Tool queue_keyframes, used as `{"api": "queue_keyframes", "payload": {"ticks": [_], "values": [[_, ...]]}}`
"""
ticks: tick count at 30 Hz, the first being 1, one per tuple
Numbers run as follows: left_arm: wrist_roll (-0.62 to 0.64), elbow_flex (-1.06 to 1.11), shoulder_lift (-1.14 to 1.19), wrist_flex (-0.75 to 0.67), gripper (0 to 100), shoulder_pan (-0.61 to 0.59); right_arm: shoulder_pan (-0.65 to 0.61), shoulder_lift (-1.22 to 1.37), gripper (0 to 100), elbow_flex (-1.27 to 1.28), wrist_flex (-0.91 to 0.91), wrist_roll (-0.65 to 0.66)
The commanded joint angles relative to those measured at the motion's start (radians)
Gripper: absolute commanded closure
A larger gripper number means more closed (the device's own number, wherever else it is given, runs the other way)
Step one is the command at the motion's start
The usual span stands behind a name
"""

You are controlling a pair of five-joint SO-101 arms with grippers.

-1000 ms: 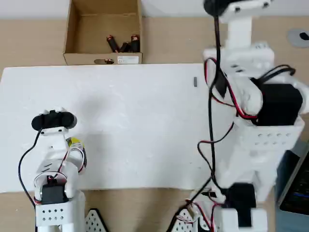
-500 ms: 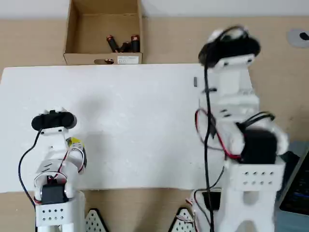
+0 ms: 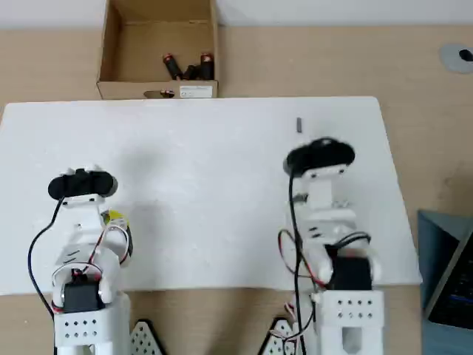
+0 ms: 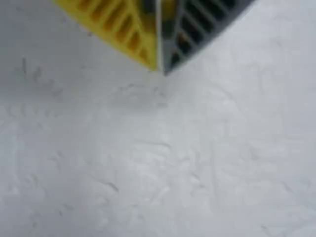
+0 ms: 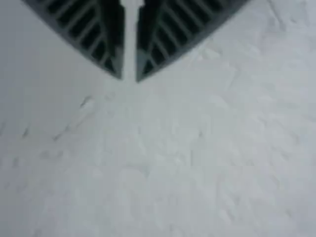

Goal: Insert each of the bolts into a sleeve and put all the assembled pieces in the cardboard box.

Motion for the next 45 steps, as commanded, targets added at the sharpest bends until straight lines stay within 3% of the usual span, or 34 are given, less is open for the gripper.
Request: {"api": "queue_keyframes", "payload": {"ticks": [1, 16, 45], "values": [[-0.006, -0.005, -0.008, -0.015, 100, -0.003, 0.021, -0.116, 98.9, 0.091, -0.032, -0.003], [-0.006, -0.005, -0.008, -0.015, 100, -0.003, 0.025, -0.504, 98.9, 0.332, 0.002, 0.051], [-0.006, -0.005, -0.008, -0.015, 100, -0.003, 0.031, -0.499, 98.8, 0.332, 0.009, 0.055]]}}
